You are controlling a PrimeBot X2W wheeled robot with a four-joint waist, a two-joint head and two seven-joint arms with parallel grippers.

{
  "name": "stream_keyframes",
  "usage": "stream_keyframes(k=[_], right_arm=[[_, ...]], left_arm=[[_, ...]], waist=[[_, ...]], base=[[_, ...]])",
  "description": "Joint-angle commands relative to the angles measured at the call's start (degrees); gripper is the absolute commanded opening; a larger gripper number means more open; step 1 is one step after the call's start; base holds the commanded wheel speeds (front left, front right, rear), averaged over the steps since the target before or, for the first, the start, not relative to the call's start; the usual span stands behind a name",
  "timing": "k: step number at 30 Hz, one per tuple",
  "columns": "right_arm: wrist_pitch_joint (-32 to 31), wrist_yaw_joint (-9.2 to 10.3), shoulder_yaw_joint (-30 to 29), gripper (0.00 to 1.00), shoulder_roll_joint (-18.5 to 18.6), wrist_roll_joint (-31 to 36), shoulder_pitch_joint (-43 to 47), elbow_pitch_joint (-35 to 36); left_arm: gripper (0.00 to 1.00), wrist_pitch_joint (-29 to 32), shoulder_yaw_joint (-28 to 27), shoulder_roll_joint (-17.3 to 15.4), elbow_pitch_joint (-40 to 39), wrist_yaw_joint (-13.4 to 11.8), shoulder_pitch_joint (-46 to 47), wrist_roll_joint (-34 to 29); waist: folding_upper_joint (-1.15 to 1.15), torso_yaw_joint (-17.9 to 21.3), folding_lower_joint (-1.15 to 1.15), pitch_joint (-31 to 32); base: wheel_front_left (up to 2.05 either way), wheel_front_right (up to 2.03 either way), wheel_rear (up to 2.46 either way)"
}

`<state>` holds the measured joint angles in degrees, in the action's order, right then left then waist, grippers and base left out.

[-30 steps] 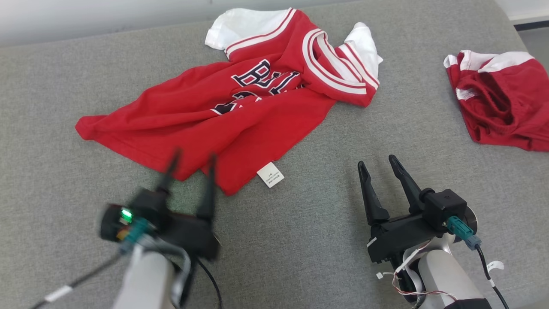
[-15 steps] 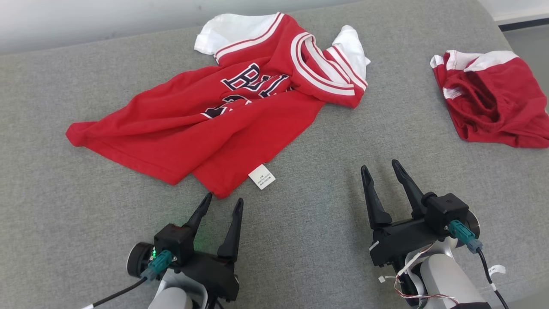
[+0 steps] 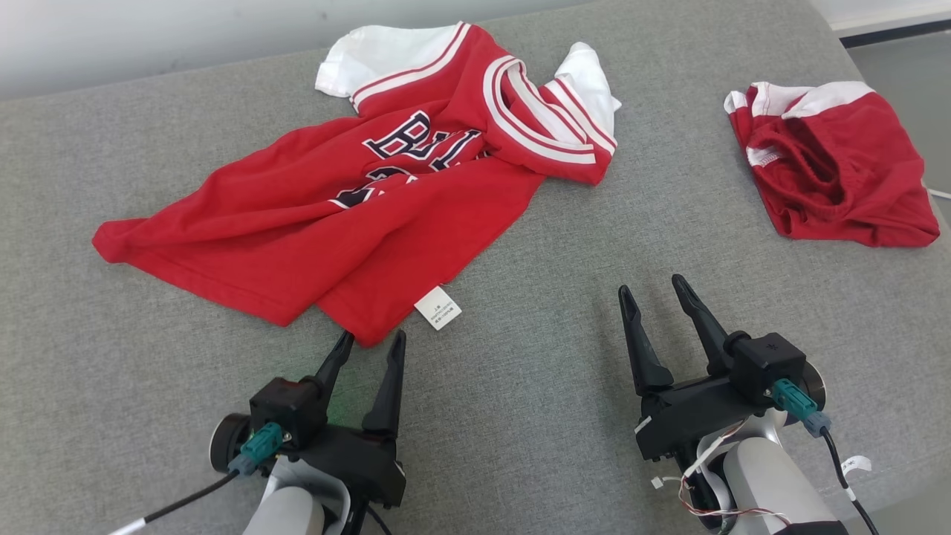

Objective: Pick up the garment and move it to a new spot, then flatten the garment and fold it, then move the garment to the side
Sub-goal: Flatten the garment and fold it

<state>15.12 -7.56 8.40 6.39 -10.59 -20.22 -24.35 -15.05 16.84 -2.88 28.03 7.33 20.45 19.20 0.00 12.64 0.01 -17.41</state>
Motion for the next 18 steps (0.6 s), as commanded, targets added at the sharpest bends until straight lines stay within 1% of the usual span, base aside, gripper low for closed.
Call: stream_keyframes(k=[1, 2, 3, 4, 6, 7, 9, 10, 11, 13, 18], right_arm=[[0.0, 0.17, 0.1, 1.0, 0.0, -0.3, 0.1, 0.1], [0.0, 0.17, 0.1, 1.0, 0.0, -0.4, 0.1, 0.0], [0.0, 0.17, 0.0, 1.0, 0.1, -0.4, 0.1, 0.0], [0.0, 0.16, 0.1, 1.0, 0.1, -0.4, 0.1, -0.1], [0.0, 0.17, 0.1, 1.0, 0.0, -0.3, 0.1, 0.0], [0.0, 0.17, 0.1, 1.0, 0.0, -0.2, 0.1, 0.0], [0.0, 0.17, 0.1, 1.0, 0.1, -0.2, 0.0, 0.0], [0.0, 0.17, 0.1, 1.0, 0.2, -0.3, -0.1, -0.1], [0.0, 0.17, 0.1, 1.0, 0.3, -0.3, -0.1, -0.1], [0.0, 0.17, -0.1, 1.0, 0.5, -0.4, 0.1, -0.3], [0.0, 0.17, -1.9, 1.0, 0.5, -0.5, 2.0, -1.6]], left_arm=[[0.86, -0.2, 0.1, 0.0, 0.1, 0.2, 0.9, -0.4], [0.84, -0.2, 0.0, 0.0, 0.2, 0.1, 0.8, -0.4], [0.71, -0.2, 0.0, 0.0, 0.5, 0.2, 0.8, -0.3], [0.6, -0.2, 0.0, 0.0, 0.6, 0.2, 1.1, -0.3], [0.58, -0.2, 0.1, 0.0, 1.2, 0.2, 1.4, -0.4], [0.49, -0.2, 0.0, 0.0, 1.4, 0.2, 1.5, -0.3], [0.39, -0.2, -0.3, 0.0, 1.9, 0.2, 1.6, -0.1], [0.27, -0.2, -0.5, 0.0, 2.2, 0.2, 1.6, 0.0], [0.0, -0.2, -0.4, 0.0, 2.3, 0.2, 1.7, -0.2], [0.0, -0.2, -0.5, 0.0, 2.5, 0.2, 1.3, 0.4], [0.0, -0.2, -1.1, 0.0, 1.9, 0.1, -2.4, 0.9]], waist=[[0.0, 0.1, -0.01, 0.0], [0.0, 0.2, -0.01, 0.0], [0.0, 0.2, -0.01, 0.0], [0.0, 0.3, -0.01, -0.1], [0.0, 0.4, -0.01, -0.1], [0.0, 0.4, -0.01, -0.1], [0.0, 0.5, -0.01, -0.1], [0.0, 0.5, -0.01, 0.0], [0.0, 0.5, -0.01, 0.0], [0.0, 0.3, -0.01, 0.5], [0.0, -2.1, -0.01, 4.1]], base=[[0.0, 0.0, 0.0], [0.0, 0.0, 0.0], [0.0, 0.0, 0.0], [0.0, 0.0, 0.0], [0.0, 0.0, 0.0], [0.0, 0.0, 0.0], [0.0, 0.0, 0.0], [0.0, 0.0, 0.0], [0.0, 0.0, 0.0], [0.0, 0.0, 0.0], [0.0, 0.0, 0.0]])
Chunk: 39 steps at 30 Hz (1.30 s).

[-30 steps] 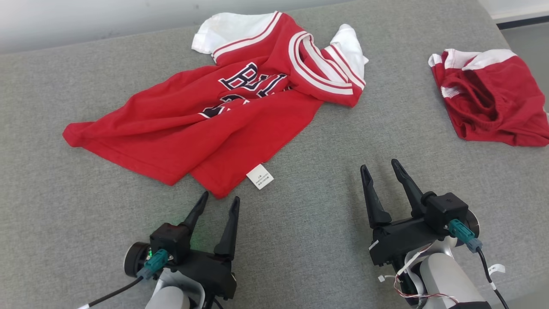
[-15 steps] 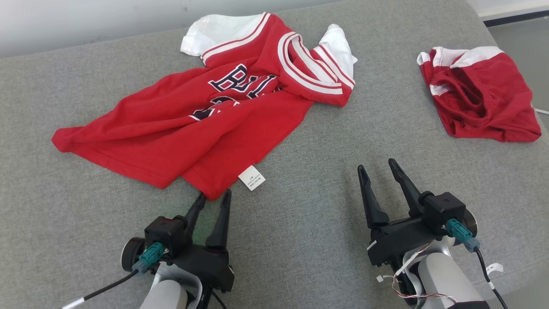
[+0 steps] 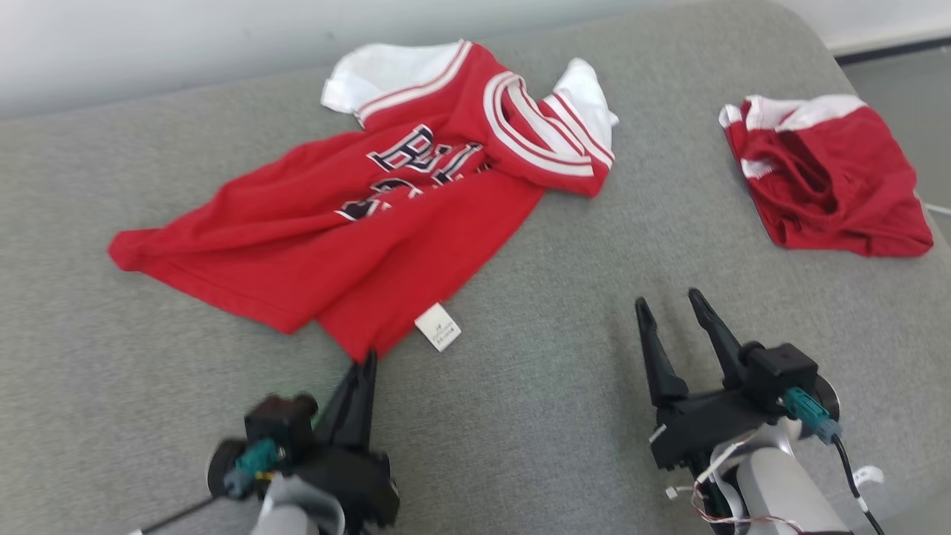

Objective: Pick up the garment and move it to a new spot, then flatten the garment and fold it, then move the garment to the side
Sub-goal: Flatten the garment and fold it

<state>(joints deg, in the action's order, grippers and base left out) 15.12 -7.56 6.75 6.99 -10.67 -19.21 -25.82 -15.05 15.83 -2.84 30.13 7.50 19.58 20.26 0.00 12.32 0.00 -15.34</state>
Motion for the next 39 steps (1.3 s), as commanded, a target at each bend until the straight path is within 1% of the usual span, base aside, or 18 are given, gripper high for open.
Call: stream_keyframes(k=[1, 2, 5, 12, 18, 25, 31, 32, 33, 34, 39], right_arm=[[0.0, 0.17, -0.8, 1.0, -0.1, -0.4, 1.5, -0.4], [0.0, 0.17, -0.8, 1.0, -0.1, -0.4, 1.5, -0.4], [0.0, 0.17, -2.0, 1.0, -0.6, -0.4, 3.3, -1.1], [0.0, 0.16, -4.4, 1.0, -1.9, 0.3, 8.5, -2.8], [0.0, 0.16, -5.3, 1.0, -2.5, 0.7, 11.6, -3.5], [0.0, 0.16, -4.9, 1.0, -3.1, 0.9, 12.8, -3.7], [0.0, 0.17, -1.7, 1.0, -3.4, 1.1, 11.7, -3.9], [0.0, 0.17, -0.9, 1.0, -3.5, 1.0, 11.3, -4.0], [0.0, 0.17, -0.2, 1.0, -3.5, 0.7, 10.9, -4.1], [0.0, 0.17, 0.8, 1.0, -3.5, 0.7, 10.4, -4.2], [0.0, 0.17, 4.1, 1.0, -3.7, -0.4, 6.3, -4.4]], left_arm=[[0.0, -0.2, -0.3, -0.1, -0.6, 0.0, -2.4, 0.2], [0.0, -0.2, -0.3, -0.1, -0.6, 0.0, -2.4, 0.2], [0.0, -0.2, -1.5, -0.1, -1.6, 0.0, -5.7, -0.5], [0.0, -0.2, -7.5, -0.2, -4.2, -0.1, -14.8, -2.0], [0.0, -0.2, -12.7, -0.3, -6.0, -0.1, -20.1, -3.1], [0.0, -0.2, -16.9, -0.9, -6.3, -0.1, -22.6, -3.8], [0.0, -0.2, -17.0, -0.8, -4.9, -0.1, -21.2, -4.1], [0.21, -0.2, -16.9, -0.7, -4.7, -0.1, -20.8, -4.1], [0.96, -0.2, -17.0, -0.7, -4.5, -0.1, -20.3, -4.2], [1.0, -0.2, -17.0, -0.5, -4.2, -0.1, -20.0, -4.1], [1.0, -0.2, -16.3, -0.1, -4.3, -0.1, -18.2, -4.5]], waist=[[0.0, -2.5, 0.0, 3.0], [0.0, -2.5, 0.0, 3.0], [0.0, -4.8, 0.0, 5.9], [0.0, -10.1, 0.0, 12.5], [0.0, -13.3, 0.0, 15.9], [0.0, -15.0, 0.0, 17.6], [0.0, -15.3, 0.0, 16.7], [0.0, -15.3, 0.0, 16.2], [0.0, -15.4, 0.0, 15.9], [0.0, -15.4, 0.0, 15.4], [0.0, -16.3, 0.0, 11.4]], base=[[0.0, 0.0, 0.0], [0.0, 0.0, 0.0], [0.0, 0.0, 0.0], [0.0, 0.0, 0.0], [0.0, 0.0, 0.0], [0.0, 0.0, 0.0], [0.0, 0.0, 0.0], [0.0, 0.0, 0.0], [0.0, 0.0, 0.0], [0.0, 0.0, 0.0], [0.0, 0.0, 0.0]])
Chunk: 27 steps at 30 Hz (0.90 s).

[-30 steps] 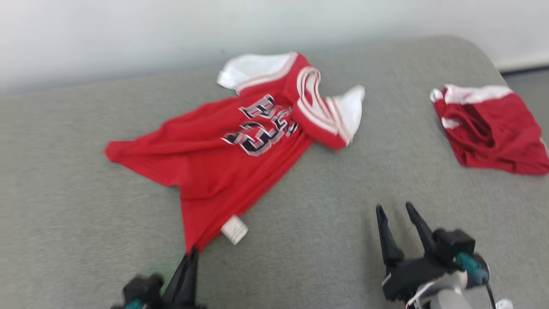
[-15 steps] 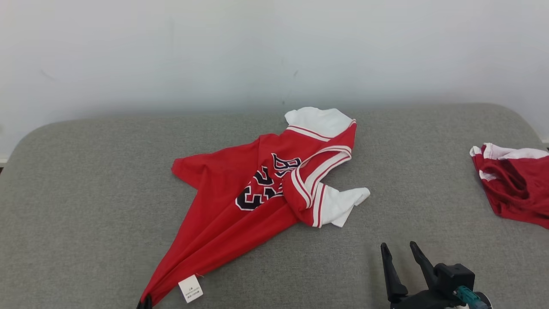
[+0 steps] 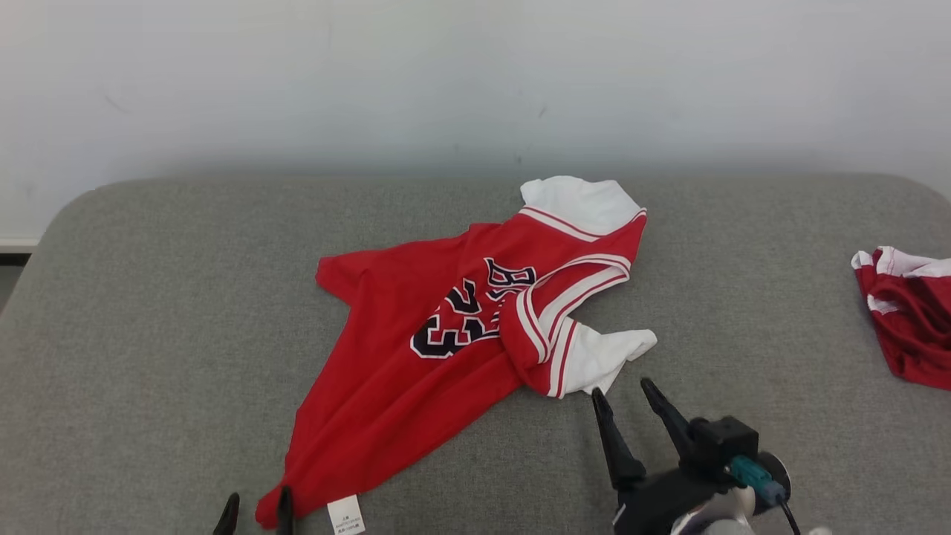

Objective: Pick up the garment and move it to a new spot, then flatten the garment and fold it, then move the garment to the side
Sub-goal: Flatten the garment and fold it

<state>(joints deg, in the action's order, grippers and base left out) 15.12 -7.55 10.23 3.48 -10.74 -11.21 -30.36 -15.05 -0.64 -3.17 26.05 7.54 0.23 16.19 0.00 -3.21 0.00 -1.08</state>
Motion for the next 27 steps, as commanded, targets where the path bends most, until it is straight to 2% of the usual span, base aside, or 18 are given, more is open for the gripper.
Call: stream_keyframes(k=[1, 7, 17, 19, 22, 23, 25, 27], right_arm=[[0.0, 0.15, 1.1, 1.0, -0.3, -0.6, -2.6, 0.0], [0.0, 0.15, 1.1, 1.0, -0.3, -2.1, -7.6, -1.9], [0.0, 0.15, 1.3, 1.0, -0.4, -5.0, -10.0, -4.1], [0.0, 0.15, 1.5, 0.89, -0.3, -5.5, -10.1, -4.8], [0.0, 0.15, 1.9, 0.82, -0.3, -5.9, -10.6, -5.4], [0.0, 0.15, 2.1, 0.76, -0.3, -6.1, -10.8, -5.5], [0.0, 0.15, 2.9, 0.5, -0.1, -6.3, -11.1, -6.2], [0.0, 0.15, 3.2, 0.41, 0.2, -6.6, -11.4, -7.1]], left_arm=[[1.0, -0.2, 0.4, 0.2, -0.5, -0.1, 1.6, -0.4], [1.0, -0.2, 2.3, 0.3, -1.0, -0.1, 3.4, 1.4], [1.0, -0.2, 3.0, 0.3, -2.1, -0.1, 3.8, 2.0], [1.0, -0.2, 3.2, 0.3, -2.1, -0.1, 3.8, 2.1], [1.0, -0.2, 3.2, 0.3, -2.3, -0.1, 3.9, 2.4], [1.0, -0.2, 3.3, 0.3, -2.3, -0.1, 4.0, 2.4], [1.0, -0.2, 3.5, 0.3, -2.3, -0.1, 4.1, 2.3], [1.0, -0.2, 3.7, 0.3, -2.2, -0.2, 4.3, 2.4]], waist=[[0.0, -1.1, 0.0, -3.7], [0.0, -3.8, 0.0, -7.2], [0.0, -6.9, 0.0, -8.6], [0.0, -7.3, 0.0, -8.5], [0.0, -7.6, 0.0, -8.4], [0.0, -7.7, 0.0, -8.4], [0.0, -7.9, 0.0, -8.5], [0.0, -8.2, 0.0, -8.5]], base=[[0.0, 0.0, 0.0], [0.0, 0.0, 0.0], [0.0, 0.0, 0.0], [0.0, 0.0, 0.0], [0.0, 0.0, 0.0], [0.0, 0.0, 0.0], [0.0, 0.0, 0.0], [0.0, 0.0, 0.0]])
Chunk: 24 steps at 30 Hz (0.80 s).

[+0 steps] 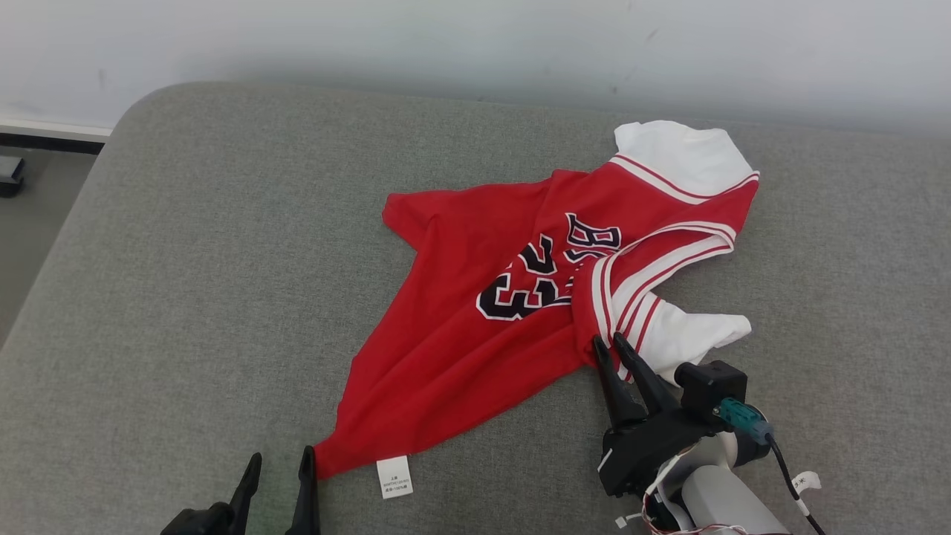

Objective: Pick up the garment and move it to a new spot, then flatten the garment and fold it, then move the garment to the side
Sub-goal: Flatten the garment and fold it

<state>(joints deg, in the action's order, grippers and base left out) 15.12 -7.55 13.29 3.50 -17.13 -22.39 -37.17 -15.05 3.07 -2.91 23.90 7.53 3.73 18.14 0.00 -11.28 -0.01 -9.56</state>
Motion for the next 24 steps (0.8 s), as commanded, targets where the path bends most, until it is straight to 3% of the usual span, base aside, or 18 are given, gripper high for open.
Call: stream_keyframes(k=[1, 2, 3, 7, 13, 18, 24], right_arm=[[0.0, 0.15, 0.2, 0.29, 0.3, -0.4, -0.5, -0.6], [0.0, 0.15, 0.4, 0.19, 0.5, -0.4, -0.7, -1.0], [0.0, 0.15, 0.4, 0.0, 0.5, -0.5, -0.9, -1.3], [0.0, 0.15, 0.4, 0.0, 0.6, -0.7, -1.0, -1.6], [0.0, 0.15, -4.3, 0.0, 1.6, -1.3, -0.2, 4.2], [0.0, 0.15, -12.2, 0.0, 5.1, 0.3, 0.1, 9.2], [0.0, 0.16, -18.6, 0.0, 10.3, 4.5, -1.9, 8.4]], left_arm=[[1.0, -0.2, 0.1, 0.0, -0.1, -0.2, 0.8, 0.5], [1.0, -0.2, 0.2, 0.0, -0.1, -0.3, 0.8, 0.6], [1.0, -0.2, 0.2, 0.0, -0.1, -0.3, 0.8, 0.6], [1.0, -0.2, 0.0, 0.0, -0.1, -0.3, 0.5, 0.3], [1.0, -0.2, -0.1, 0.1, -1.1, -0.3, -0.2, -0.4], [1.0, -0.2, 0.0, 0.0, -1.4, -0.2, -0.2, -0.6], [1.0, -0.2, 0.7, 0.0, -0.9, -0.2, 0.4, -0.9]], waist=[[0.0, -0.2, 0.01, 0.0], [0.0, -0.3, 0.01, 0.0], [0.0, -0.4, 0.01, 0.0], [0.0, -0.4, 0.01, 0.2], [0.0, 1.2, 0.01, 1.0], [0.0, 3.6, 0.01, 1.6], [0.0, 6.0, 0.01, 1.7]], base=[[0.0, 0.0, 0.0], [0.0, 0.0, 0.0], [0.0, 0.0, 0.0], [0.0, 0.0, 0.0], [0.0, 0.0, 0.0], [0.0, 0.0, 0.0], [0.0, 0.0, 0.0]])
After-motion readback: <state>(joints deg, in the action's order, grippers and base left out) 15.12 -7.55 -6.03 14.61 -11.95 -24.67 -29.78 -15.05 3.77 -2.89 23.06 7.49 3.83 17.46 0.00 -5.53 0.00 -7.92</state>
